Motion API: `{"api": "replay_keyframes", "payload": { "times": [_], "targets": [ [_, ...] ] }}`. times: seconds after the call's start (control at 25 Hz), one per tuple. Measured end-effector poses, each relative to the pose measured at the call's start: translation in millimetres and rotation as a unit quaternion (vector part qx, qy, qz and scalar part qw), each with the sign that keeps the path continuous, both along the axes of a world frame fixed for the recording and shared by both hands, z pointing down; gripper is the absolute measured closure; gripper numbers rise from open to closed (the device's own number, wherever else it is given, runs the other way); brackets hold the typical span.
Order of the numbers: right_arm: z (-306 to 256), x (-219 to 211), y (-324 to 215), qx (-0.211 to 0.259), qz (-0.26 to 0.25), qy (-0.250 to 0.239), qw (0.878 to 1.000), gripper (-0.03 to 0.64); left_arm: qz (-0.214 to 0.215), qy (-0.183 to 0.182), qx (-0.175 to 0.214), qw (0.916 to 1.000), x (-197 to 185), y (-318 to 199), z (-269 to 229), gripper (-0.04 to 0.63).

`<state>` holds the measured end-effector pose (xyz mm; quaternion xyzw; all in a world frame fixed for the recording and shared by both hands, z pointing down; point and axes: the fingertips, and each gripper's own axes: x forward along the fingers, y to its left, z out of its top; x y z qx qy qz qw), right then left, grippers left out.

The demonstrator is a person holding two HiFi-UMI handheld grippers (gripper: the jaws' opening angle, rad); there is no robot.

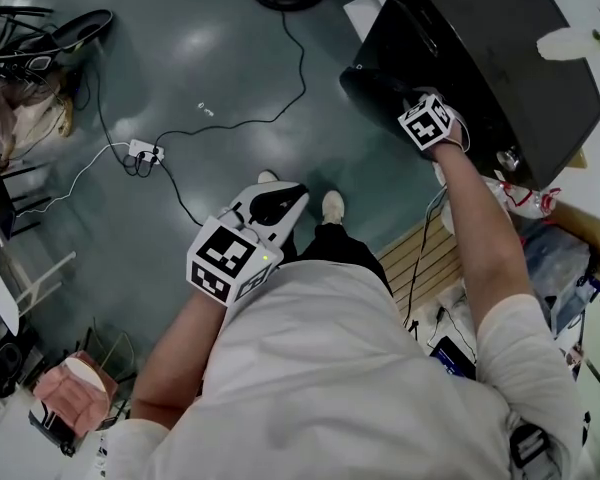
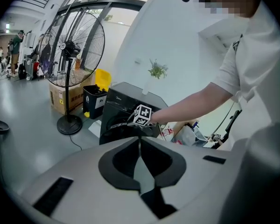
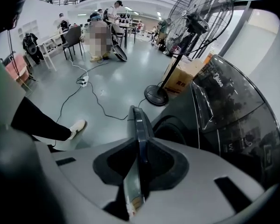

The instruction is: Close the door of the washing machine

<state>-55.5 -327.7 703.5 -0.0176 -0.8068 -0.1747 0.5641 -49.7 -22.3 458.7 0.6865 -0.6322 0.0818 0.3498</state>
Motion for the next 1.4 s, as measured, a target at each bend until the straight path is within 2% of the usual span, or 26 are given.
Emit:
{"api": "replay_keyframes", "payload": {
  "times": [0.6, 0.92, 1.4],
  "targets": [
    [-2.3, -12.1, -49.6, 0.037, 0.071, -0.015, 0.997, 0.534, -0.011, 0.004, -0.014, 0.9998, -11.9, 1.8, 4.6, 0.574],
    [-1.8, -15.5, -67.6, 0.070, 0.115, -0.018, 0.991, 0.534, -0.010, 0.008, -0.017, 0.9998, -11.3, -1.5, 8.1, 0.574],
    [-0.9, -18.3, -83.5, 0.103, 0.152, -0.019, 0.983, 0.535, -0.009, 0.014, -0.023, 0.9996, -14.8, -1.2, 11.4, 0.574]
  ]
}}
